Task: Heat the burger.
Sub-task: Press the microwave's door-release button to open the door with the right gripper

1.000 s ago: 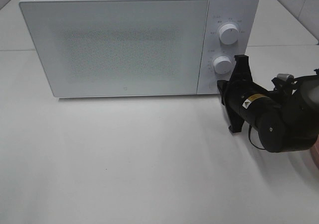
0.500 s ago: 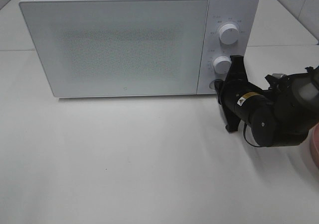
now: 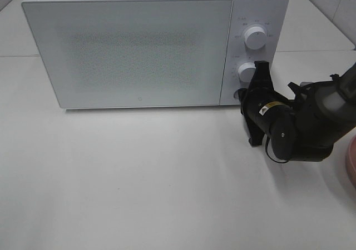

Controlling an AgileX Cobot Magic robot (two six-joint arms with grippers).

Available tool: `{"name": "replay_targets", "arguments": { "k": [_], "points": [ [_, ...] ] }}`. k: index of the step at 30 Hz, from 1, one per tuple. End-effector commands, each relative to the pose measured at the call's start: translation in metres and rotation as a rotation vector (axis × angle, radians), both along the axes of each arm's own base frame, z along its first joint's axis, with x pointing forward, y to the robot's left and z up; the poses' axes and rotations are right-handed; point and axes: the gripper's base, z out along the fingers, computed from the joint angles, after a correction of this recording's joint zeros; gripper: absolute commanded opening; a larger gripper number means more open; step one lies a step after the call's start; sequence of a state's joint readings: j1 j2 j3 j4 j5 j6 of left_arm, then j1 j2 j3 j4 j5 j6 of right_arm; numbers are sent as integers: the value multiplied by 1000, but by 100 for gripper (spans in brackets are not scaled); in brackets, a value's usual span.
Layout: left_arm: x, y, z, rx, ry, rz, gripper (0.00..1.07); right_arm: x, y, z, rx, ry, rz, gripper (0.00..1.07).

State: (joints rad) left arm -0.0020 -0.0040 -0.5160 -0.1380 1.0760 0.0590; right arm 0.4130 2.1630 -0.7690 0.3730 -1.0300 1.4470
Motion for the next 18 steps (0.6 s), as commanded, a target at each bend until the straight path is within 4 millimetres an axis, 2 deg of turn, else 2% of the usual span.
{"name": "replay_targets", "arguments": {
  "k": [1,9,13,18],
  "points": [
    [-3,0,1,0,-19,-2,98,31,-14,48,26,-388,-159,0],
    [-3,0,1,0,-19,-2,98,57,-19,74,-11,-514,-197,0],
    [-3,0,1,0,-19,-2,98,57,-19,75,-12,-526,-200,0],
    [-3,0,1,0,-19,-2,98,49,-19,65,-21,-447,-177,0]
  ]
}}
